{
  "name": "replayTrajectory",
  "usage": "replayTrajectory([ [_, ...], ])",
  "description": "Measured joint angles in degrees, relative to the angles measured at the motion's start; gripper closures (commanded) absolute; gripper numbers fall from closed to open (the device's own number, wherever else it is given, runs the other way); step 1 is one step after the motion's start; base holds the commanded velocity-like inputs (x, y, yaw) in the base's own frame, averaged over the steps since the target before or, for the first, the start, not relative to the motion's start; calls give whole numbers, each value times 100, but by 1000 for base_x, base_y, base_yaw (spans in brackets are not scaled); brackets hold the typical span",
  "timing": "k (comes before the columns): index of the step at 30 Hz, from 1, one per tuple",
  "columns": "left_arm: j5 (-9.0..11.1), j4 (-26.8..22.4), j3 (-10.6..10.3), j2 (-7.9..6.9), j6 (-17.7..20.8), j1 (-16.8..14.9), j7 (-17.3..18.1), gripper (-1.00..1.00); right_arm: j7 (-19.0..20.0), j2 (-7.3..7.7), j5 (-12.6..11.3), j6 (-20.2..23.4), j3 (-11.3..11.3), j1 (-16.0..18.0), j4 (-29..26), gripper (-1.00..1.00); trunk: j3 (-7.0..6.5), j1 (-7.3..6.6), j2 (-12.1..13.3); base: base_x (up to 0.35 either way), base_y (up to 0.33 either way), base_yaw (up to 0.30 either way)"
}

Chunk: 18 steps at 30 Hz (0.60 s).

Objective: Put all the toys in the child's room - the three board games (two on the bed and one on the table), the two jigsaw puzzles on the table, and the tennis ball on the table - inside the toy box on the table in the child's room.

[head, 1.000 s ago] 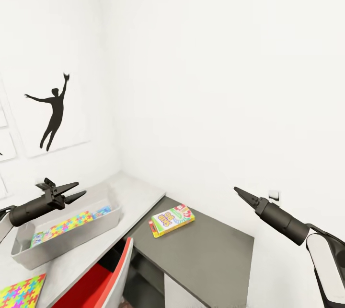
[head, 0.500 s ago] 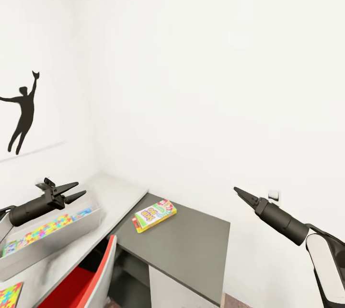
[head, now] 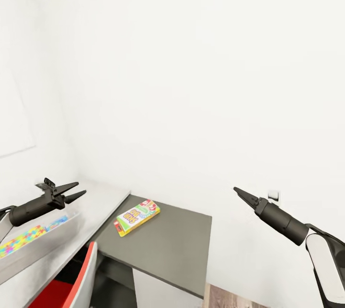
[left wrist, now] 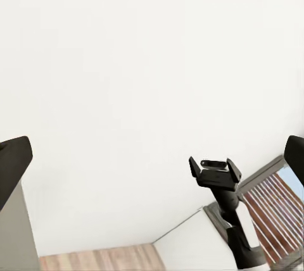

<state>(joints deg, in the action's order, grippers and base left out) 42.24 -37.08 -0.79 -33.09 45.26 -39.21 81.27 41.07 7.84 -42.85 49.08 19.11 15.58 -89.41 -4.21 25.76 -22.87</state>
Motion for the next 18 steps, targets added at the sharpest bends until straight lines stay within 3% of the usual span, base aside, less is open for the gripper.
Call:
replayTrajectory([
  [18, -3, 0, 0, -8, -86, 0, 0, -100, 9, 8, 0, 0, 9, -1, 8, -100, 59, 0, 0, 2, -95, -266],
])
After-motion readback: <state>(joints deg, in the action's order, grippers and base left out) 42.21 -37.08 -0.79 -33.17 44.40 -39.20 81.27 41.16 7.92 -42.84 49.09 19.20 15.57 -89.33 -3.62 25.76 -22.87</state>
